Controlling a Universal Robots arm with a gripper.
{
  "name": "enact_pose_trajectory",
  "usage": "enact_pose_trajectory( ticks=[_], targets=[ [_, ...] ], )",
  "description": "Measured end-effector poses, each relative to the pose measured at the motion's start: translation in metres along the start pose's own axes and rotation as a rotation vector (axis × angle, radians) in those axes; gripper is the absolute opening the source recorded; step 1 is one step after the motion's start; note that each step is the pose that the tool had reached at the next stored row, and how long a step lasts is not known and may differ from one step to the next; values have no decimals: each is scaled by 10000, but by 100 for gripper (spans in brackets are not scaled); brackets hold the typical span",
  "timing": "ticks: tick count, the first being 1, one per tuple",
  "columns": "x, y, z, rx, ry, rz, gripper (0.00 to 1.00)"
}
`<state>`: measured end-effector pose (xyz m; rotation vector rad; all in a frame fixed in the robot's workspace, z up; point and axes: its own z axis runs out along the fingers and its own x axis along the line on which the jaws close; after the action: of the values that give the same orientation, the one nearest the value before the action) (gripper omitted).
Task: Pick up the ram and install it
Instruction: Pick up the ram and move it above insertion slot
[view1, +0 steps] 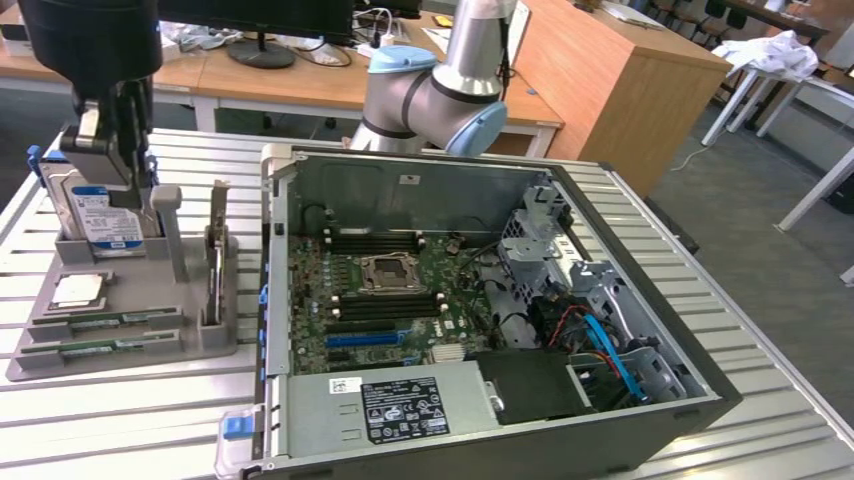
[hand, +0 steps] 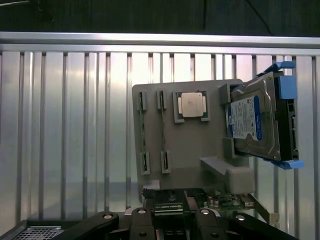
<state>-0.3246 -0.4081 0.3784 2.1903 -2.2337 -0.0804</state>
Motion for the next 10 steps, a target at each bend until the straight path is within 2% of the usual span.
enact_pose_trajectory(
  ticks=[10],
  targets=[
    [2, 25, 36, 0, -22, -1, 36]
  ],
)
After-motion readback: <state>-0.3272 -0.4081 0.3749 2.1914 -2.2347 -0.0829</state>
